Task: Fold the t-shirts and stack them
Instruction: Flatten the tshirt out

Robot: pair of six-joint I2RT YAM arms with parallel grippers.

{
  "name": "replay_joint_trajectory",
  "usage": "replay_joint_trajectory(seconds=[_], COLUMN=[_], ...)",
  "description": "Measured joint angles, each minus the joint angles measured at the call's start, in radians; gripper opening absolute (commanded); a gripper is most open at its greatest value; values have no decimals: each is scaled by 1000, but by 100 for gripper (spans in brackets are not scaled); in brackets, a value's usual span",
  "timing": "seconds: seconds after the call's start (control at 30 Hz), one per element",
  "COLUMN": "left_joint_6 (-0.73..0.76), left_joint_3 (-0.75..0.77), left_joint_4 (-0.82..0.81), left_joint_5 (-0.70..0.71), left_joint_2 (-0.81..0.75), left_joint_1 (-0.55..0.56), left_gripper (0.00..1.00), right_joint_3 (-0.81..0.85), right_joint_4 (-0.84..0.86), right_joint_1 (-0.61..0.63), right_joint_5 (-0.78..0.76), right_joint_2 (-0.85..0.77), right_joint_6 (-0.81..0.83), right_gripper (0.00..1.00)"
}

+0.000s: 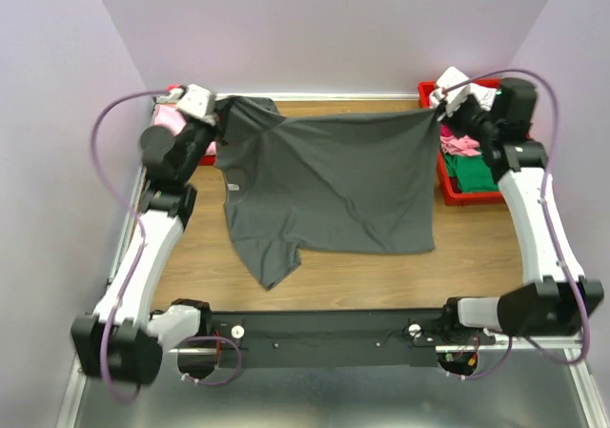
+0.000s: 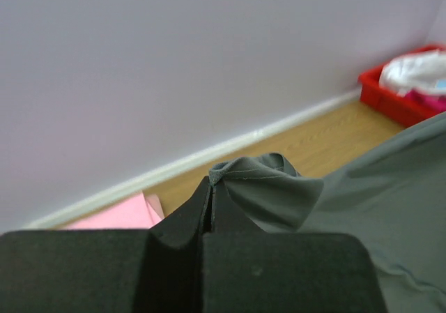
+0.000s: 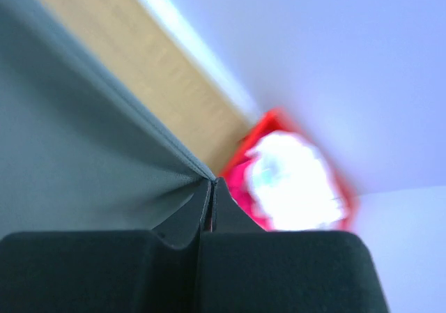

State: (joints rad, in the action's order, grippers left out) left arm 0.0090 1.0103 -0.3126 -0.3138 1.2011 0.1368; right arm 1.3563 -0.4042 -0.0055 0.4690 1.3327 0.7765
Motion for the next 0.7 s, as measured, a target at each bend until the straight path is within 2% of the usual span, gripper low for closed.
replay_joint_trajectory(seconds=[0.03, 0.13, 0.3, 0.4, 0.57, 0.7], left_joint_6=[-10, -48, -109, -141, -181, -198], left_joint_3=[-12, -29, 48, 154, 324, 395], left_joint_4=[1, 0, -1, -4, 8, 8], left_joint_5=[7, 15, 15, 14, 11, 2], left_joint_2=[-76, -317, -583, -640, -641, -633], left_joint_1=[0, 0, 0, 0, 0, 0], left_gripper=[0, 0, 0, 0, 0, 0], right_joint_3=[0, 147, 422, 575, 769, 787], right_joint_4=[0, -65, -170, -198, -218, -224], right_joint_1=[0, 0, 1, 2, 2, 2], right_joint_5=[0, -10, -10, -13, -37, -58], right_joint_2=[0, -102, -212, -243, -269, -269], right_joint_6=[0, 11, 10, 10, 11, 21], right_gripper=[0, 1, 0, 0, 0, 0])
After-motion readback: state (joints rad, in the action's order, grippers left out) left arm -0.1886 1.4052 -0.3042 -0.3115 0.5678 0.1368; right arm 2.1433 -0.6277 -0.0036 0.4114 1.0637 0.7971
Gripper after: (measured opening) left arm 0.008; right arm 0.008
